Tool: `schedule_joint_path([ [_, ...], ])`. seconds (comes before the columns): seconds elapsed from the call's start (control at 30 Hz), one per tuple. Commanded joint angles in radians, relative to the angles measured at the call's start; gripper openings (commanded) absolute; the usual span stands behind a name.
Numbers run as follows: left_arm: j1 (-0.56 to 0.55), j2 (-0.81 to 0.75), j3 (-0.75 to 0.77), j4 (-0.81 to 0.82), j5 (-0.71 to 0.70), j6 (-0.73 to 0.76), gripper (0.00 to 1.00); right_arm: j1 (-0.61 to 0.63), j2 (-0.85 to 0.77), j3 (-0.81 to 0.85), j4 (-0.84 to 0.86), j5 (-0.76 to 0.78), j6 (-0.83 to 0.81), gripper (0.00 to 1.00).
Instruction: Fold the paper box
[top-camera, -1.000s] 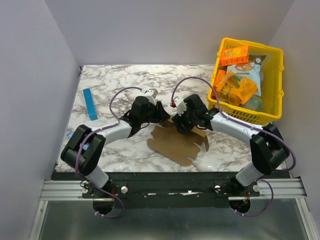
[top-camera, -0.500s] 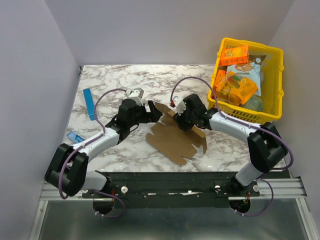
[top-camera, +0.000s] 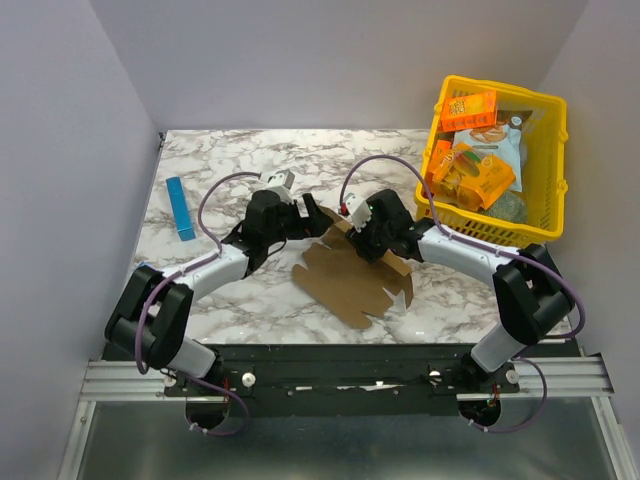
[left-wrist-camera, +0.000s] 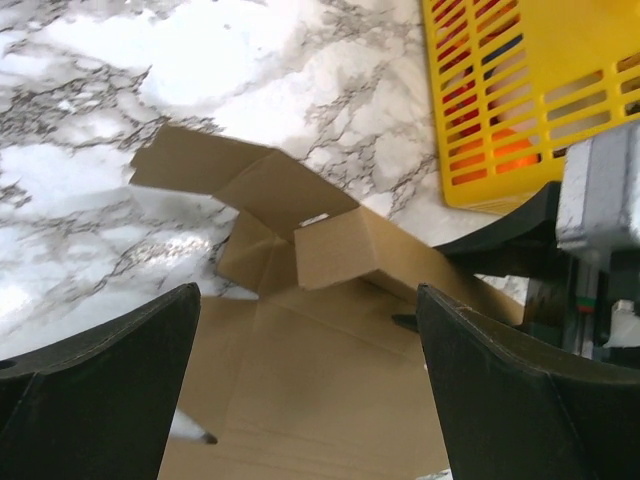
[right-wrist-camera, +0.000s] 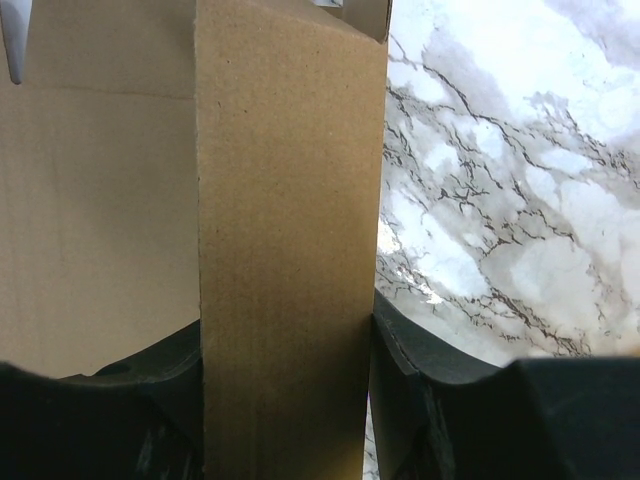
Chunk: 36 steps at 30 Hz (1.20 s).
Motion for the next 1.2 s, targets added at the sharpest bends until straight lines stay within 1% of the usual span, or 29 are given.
schedule_joint_path([
  [0.0, -0.001, 0.059, 0.057, 0.085, 0.074, -0.022, 0.96, 0.0, 0.003, -0.029, 0.013, -0.031, -0.017, 0.52],
  [0.2, -0.022, 0.158, 0.128, 0.07, 0.145, -0.017, 0.87, 0.0, 0.007, -0.03, 0.013, -0.028, -0.022, 0.52],
  [0.23, -0.025, 0.174, 0.133, 0.07, 0.15, -0.017, 0.82, 0.0, 0.007, -0.029, 0.013, -0.031, -0.023, 0.52],
  [0.3, -0.03, 0.189, 0.146, 0.064, 0.159, -0.016, 0.77, 0.0, 0.009, -0.029, 0.016, -0.029, -0.022, 0.52],
  [0.33, -0.033, 0.201, 0.149, 0.059, 0.166, -0.014, 0.72, 0.0, 0.009, -0.03, 0.016, -0.029, -0.022, 0.52],
  [0.4, -0.033, 0.211, 0.153, 0.049, 0.173, -0.006, 0.67, 0.0, 0.009, -0.03, 0.016, -0.029, -0.023, 0.55],
  [0.43, -0.033, 0.214, 0.151, 0.047, 0.173, -0.003, 0.63, 0.0, 0.007, -0.032, 0.018, -0.034, -0.022, 0.57],
  [0.47, -0.033, 0.214, 0.143, 0.044, 0.17, 0.001, 0.6, 0.0, 0.004, -0.032, 0.019, -0.037, -0.02, 0.63],
  [0.57, -0.033, 0.223, 0.134, 0.036, 0.167, 0.018, 0.49, 0.0, -0.01, -0.036, 0.024, -0.06, -0.014, 0.73],
  [0.67, -0.033, 0.238, 0.133, 0.041, 0.182, 0.026, 0.41, 0.0, -0.014, -0.029, 0.019, -0.086, 0.007, 0.76],
  [0.77, -0.033, 0.244, 0.128, 0.041, 0.18, 0.041, 0.39, 0.0, -0.028, -0.013, 0.007, -0.123, 0.037, 0.78],
  [0.83, -0.033, 0.243, 0.123, 0.044, 0.179, 0.05, 0.35, -0.004, -0.034, 0.0, -0.017, -0.14, 0.064, 0.8],
  [1.0, -0.035, 0.249, 0.102, 0.078, 0.177, 0.078, 0.34, -0.03, -0.033, 0.071, -0.077, -0.206, 0.115, 0.82],
  [1.07, -0.035, 0.252, 0.099, 0.087, 0.171, 0.081, 0.33, -0.042, -0.033, 0.089, -0.102, -0.209, 0.138, 0.89],
  [1.17, -0.035, 0.257, 0.093, 0.096, 0.16, 0.092, 0.32, -0.058, -0.04, 0.105, -0.117, -0.184, 0.149, 0.93],
])
